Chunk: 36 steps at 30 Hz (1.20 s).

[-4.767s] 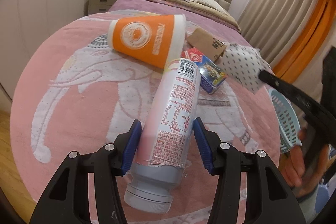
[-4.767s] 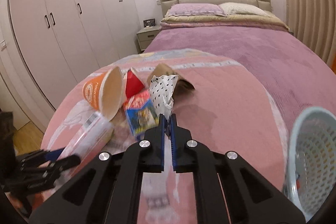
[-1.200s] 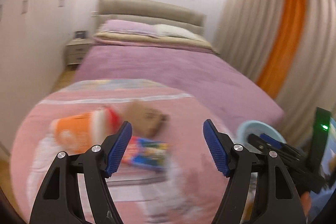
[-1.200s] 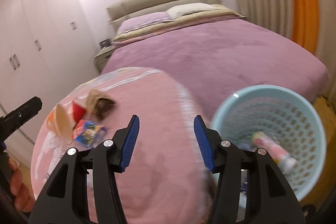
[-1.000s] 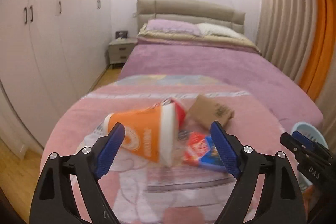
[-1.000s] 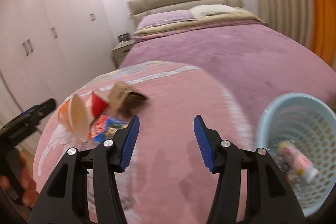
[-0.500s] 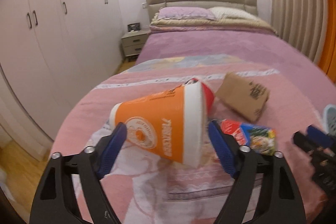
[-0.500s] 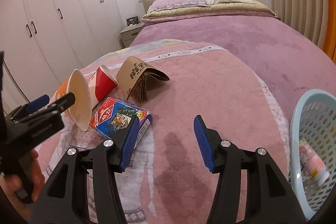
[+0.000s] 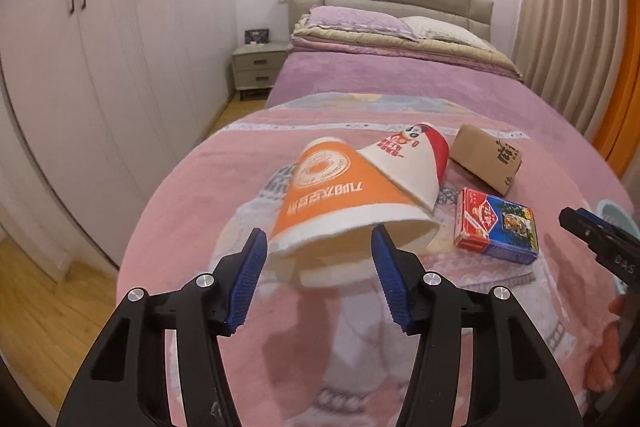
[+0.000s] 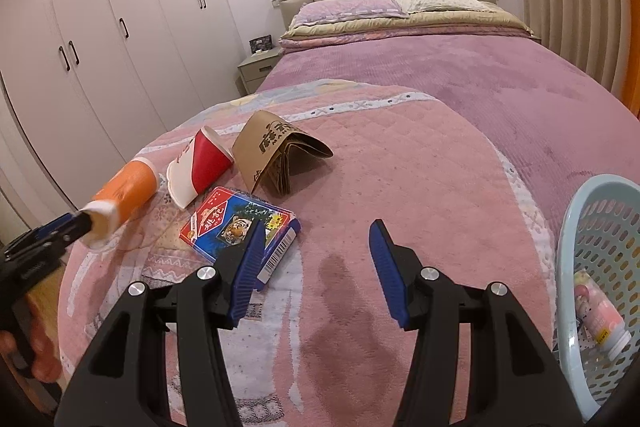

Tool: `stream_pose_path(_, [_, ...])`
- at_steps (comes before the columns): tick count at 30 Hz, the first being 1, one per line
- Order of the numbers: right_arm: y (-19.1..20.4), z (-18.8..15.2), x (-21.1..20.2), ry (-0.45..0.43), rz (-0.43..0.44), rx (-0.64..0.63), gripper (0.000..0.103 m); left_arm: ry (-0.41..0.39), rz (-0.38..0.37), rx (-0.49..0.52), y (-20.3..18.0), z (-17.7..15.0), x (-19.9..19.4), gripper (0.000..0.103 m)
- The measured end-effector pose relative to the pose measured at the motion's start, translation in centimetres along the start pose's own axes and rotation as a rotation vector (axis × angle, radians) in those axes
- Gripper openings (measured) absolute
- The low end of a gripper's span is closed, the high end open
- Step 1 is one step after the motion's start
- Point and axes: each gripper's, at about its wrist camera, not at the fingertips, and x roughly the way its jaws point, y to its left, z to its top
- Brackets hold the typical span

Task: Collect trash
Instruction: 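Grasp the orange paper cup with left tool while right tool grasps tiger box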

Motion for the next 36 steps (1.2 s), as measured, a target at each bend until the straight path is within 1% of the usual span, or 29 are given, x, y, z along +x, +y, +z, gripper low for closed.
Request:
stream_pose_path(1, [0.1, 0.0, 0.0, -0.002, -0.006, -0.001, 0.051, 0.011, -0.042, 0.002, 0.4, -0.1, -0.1, 0.054])
stream_pose_path(2, [0.1, 0.0, 0.0, -0.003, -0.008, -0.002, 0.051, 0.021, -0.071, 0.004, 0.6, -0.2, -0.2, 0.061])
stream_pose_path(3, [0.1, 0.0, 0.0, -0.004, -0.009, -0.003, 0.051, 0.035, -0.111, 0.009, 0.7, -0.4, -0.2, 0.072])
stream_pose_path(4, [0.1, 0.0, 0.0, -0.004, -0.008, -0.004, 0.051, 0.044, -0.150, 0.016, 0.6, -0.7, -0.4, 0.074])
stream_pose_path(6, [0.0, 0.0, 0.0, -0.004, -0.011, -0.005, 0.051, 0.036, -0.226, 0.008, 0.7, -0.9, -0.8, 0.074])
stream_pose_path(8, [0.0, 0.0, 0.0, -0.003, -0.010, -0.005, 0.051, 0.025, -0.269, -0.033, 1.1, -0.7, -0.7, 0.075])
stream_pose_path(9, [0.1, 0.0, 0.1, -0.003, -0.011, -0.005, 0.051, 0.018, -0.266, -0.064, 1.5, -0.5, -0.4, 0.076])
stream_pose_path(11, [0.1, 0.0, 0.1, -0.004, -0.010, -0.006, 0.051, 0.017, -0.221, -0.107, 2.0, -0.2, 0.4, 0.077])
stream_pose_path(14, [0.1, -0.1, 0.0, -0.007, -0.011, -0.011, 0.051, 0.055, -0.146, -0.149, 2.3, 0.1, 2.7, 0.077])
stream_pose_path(15, [0.2, -0.1, 0.0, -0.007, -0.011, -0.013, 0.051, 0.073, -0.140, -0.162, 2.4, 0.1, 3.4, 0.077])
stream_pose_path(17, [0.3, -0.1, -0.1, -0.011, -0.014, -0.020, 0.054, 0.105, -0.145, -0.196, 2.4, -0.2, 4.8, 0.077])
stream_pose_path(20, [0.4, -0.1, -0.1, -0.013, -0.011, -0.029, 0.056, 0.117, -0.175, -0.229, 2.5, -0.1, 5.5, 0.080])
stream_pose_path(23, [0.6, -0.2, 0.0, -0.007, -0.007, -0.039, 0.057, 0.129, -0.206, -0.231, 1.6, -0.1, 6.1, 0.080])
stream_pose_path(27, [0.8, -0.2, 0.0, -0.003, -0.007, -0.050, 0.057, 0.146, -0.216, -0.229, 0.8, -0.1, 7.0, 0.074])
stream_pose_path(31, [1.1, -0.1, 0.4, 0.026, 0.015, -0.066, 0.057, 0.106, -0.211, -0.232, 0.8, -0.4, 6.5, 0.067])
stream_pose_path(33, [1.4, 0.1, 1.1, 0.080, 0.066, -0.092, 0.057, 0.073, -0.210, -0.228, 0.8, -0.7, 6.1, 0.060])
stream_pose_path(36, [1.9, 0.8, 2.2, 0.141, 0.116, -0.092, 0.057, 0.032, -0.205, -0.201, 0.3, -0.9, 5.3, 0.055])
